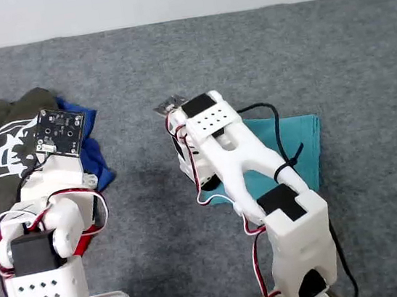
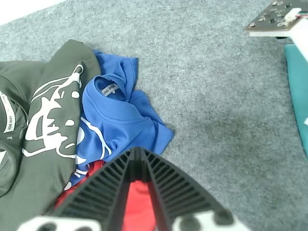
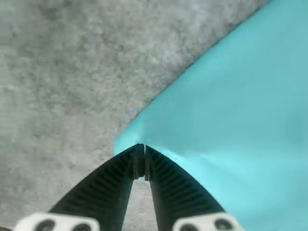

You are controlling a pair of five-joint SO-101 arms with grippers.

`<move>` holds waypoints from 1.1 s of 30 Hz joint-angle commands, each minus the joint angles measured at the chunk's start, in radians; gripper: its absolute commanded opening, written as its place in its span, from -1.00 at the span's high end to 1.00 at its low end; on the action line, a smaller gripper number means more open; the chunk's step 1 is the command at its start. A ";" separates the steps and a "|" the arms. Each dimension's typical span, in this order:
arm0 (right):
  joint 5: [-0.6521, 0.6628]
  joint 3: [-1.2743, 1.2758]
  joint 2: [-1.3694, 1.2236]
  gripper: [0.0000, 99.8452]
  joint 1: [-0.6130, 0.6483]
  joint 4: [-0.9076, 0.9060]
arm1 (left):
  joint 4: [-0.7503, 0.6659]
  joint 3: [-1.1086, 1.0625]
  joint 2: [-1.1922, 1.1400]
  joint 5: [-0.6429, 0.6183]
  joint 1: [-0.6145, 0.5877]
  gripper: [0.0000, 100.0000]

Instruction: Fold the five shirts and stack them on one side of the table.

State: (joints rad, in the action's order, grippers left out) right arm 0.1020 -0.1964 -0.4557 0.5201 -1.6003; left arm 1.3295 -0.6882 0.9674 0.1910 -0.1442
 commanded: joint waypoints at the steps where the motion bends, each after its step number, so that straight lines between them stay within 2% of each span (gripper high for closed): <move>1: -0.012 -0.080 0.101 0.98 0.012 -0.064 | -0.020 0.047 0.015 0.009 0.002 0.99; 6: -0.084 -0.095 0.171 0.98 0.004 -0.134 | -0.017 0.062 0.017 0.009 -0.002 0.99; 13: -0.118 -0.049 0.358 0.98 -0.042 -0.186 | 0.006 0.071 0.018 0.005 -0.005 0.99; 22: -0.117 0.157 0.587 0.98 -0.285 -0.174 | 0.152 0.145 0.018 0.006 -0.003 0.99; 27: -0.117 0.230 0.608 0.98 -0.407 -0.156 | 0.199 0.148 0.018 0.005 -0.005 0.99; 33: -0.072 0.325 0.607 0.98 -0.507 0.008 | 0.253 0.145 0.018 0.005 -0.005 0.99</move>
State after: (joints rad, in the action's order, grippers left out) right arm -0.0008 0.1197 0.0982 0.0537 -1.6740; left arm 1.5612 -0.5884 0.9674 0.1910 -0.1442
